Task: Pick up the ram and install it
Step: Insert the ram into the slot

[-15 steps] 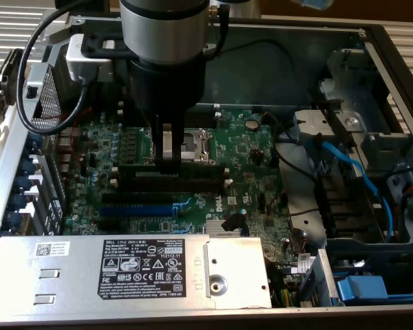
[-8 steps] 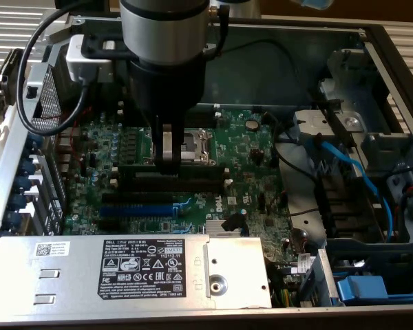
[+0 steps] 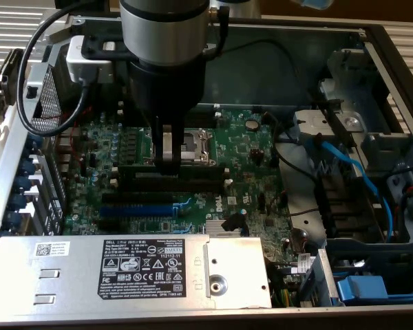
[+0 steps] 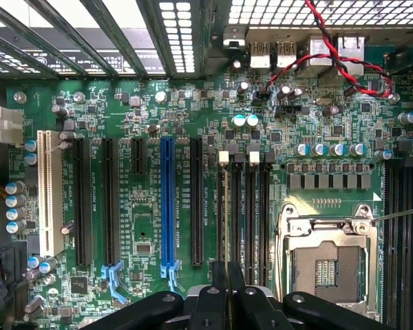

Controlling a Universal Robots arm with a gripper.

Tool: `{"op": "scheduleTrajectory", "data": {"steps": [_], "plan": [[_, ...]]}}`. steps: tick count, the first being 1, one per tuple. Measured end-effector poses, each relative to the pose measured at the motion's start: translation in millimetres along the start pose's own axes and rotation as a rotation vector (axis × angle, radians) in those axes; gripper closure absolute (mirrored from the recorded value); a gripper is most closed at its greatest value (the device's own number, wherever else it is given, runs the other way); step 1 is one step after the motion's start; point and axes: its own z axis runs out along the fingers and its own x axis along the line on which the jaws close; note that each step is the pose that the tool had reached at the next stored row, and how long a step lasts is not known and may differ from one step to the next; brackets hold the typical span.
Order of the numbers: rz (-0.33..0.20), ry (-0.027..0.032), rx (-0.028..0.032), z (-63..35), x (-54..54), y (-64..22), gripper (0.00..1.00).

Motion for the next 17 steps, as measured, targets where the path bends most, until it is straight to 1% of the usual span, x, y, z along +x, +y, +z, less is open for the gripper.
{"op": "scheduleTrajectory", "data": {"steps": [17], "plan": [[-0.005, -0.0001, -0.0001, 0.1, -0.3, 0.1, 0.88]]}}
